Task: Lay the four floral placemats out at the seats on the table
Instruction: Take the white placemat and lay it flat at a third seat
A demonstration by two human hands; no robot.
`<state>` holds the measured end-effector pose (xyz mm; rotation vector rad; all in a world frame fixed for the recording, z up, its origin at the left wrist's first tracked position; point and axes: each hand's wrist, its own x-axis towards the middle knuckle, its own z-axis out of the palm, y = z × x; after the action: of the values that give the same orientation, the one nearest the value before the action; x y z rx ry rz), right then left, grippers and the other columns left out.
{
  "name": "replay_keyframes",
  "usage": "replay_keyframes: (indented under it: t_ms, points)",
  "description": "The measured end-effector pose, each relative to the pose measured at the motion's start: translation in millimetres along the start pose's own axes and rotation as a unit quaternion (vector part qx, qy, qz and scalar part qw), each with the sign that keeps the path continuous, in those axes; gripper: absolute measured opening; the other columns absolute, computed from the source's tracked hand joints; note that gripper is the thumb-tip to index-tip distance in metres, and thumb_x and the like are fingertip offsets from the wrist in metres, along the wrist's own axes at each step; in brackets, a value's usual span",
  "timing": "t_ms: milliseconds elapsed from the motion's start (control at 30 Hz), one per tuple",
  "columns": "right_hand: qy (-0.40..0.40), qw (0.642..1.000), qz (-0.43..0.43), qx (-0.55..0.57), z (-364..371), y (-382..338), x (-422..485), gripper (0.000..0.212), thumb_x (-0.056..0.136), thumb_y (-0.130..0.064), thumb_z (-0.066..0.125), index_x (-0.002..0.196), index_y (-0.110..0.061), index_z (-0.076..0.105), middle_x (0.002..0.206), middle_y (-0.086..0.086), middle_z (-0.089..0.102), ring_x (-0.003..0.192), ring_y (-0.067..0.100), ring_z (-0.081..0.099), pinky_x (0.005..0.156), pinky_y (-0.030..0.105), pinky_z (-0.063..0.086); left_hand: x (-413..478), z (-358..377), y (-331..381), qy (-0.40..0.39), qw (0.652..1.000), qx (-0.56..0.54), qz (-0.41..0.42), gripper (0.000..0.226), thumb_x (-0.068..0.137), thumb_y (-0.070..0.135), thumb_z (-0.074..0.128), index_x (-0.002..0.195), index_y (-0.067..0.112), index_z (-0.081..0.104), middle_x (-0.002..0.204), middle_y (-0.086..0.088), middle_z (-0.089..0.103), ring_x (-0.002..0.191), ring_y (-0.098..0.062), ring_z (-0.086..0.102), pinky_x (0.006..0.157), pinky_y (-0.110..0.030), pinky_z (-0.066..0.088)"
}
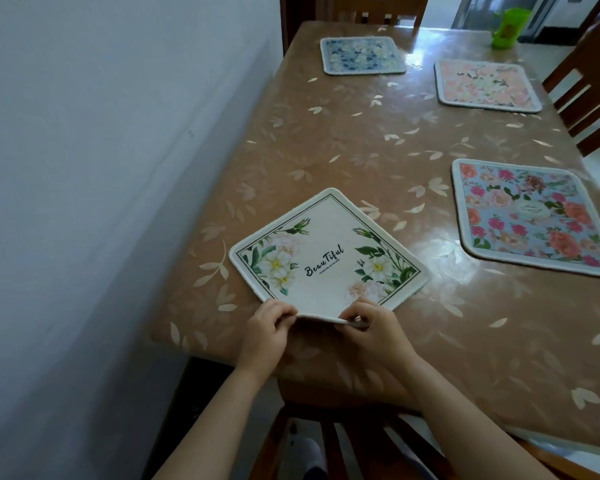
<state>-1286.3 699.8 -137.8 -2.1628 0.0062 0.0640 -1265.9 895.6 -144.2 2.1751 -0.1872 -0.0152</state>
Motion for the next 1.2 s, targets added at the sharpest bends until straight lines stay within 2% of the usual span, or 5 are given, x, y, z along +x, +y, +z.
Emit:
replay_keyframes:
  t_ms: [333,433,733,900,1200]
  points:
    - [-0.065,0.995,-0.068,-0.027,39.4,-31.3,10.9,0.004,0.073,-0.010,0.073,0.075,-0.011,0.071,0.073,-0.009,0.056,0.068,0.000,0.050,0.063,0.013,0.038,-26.5,-23.5,5.5,0.031,0.998,0.035,0.042,0.011,0.072,0.000,0.071,0.076,0.009,0.067,0.078,-0.003,0.062,0.080,-0.015,0.055,0.073,-0.020,0.043]
    - [-0.089,0.994,-0.060,-0.012,45.1,-35.4,13.9,0.004,0.072,-0.010,0.073,0.076,-0.012,0.071,0.076,-0.003,0.059,0.072,0.009,0.055,0.066,0.020,0.044,-29.8,-27.2,0.3,0.045,0.999,0.005,0.004,0.011,0.073,-0.003,0.070,0.073,0.007,0.067,0.075,-0.002,0.061,0.076,-0.015,0.057,0.071,-0.018,0.043]
    - [-0.148,0.986,-0.040,-0.059,16.4,-8.5,11.6,0.013,0.075,-0.002,0.068,0.077,-0.015,0.065,0.082,-0.002,0.055,0.075,0.007,0.050,0.068,0.007,0.037,-46.1,-40.4,-22.9,0.101,0.987,-0.040,-0.115,0.017,0.075,-0.001,0.069,0.074,0.014,0.064,0.076,0.001,0.062,0.074,-0.010,0.057,0.068,-0.008,0.041]
    - [-0.121,0.991,-0.015,-0.060,8.9,1.0,9.5,0.009,0.073,-0.004,0.071,0.072,-0.012,0.067,0.079,0.001,0.059,0.076,0.015,0.055,0.068,0.019,0.040,-45.8,-39.8,-15.0,0.052,0.995,0.004,-0.086,0.011,0.075,0.001,0.069,0.077,0.010,0.064,0.079,-0.001,0.061,0.080,-0.016,0.057,0.073,-0.021,0.046]
    - [-0.098,0.992,-0.060,-0.058,20.8,-18.9,10.3,0.004,0.075,-0.011,0.071,0.074,-0.014,0.068,0.074,-0.013,0.052,0.070,-0.001,0.051,0.065,0.005,0.037,-38.0,-21.2,7.3,0.026,0.990,0.137,0.002,0.012,0.073,0.013,0.072,0.084,0.015,0.067,0.083,0.004,0.062,0.083,-0.016,0.055,0.077,-0.033,0.043]
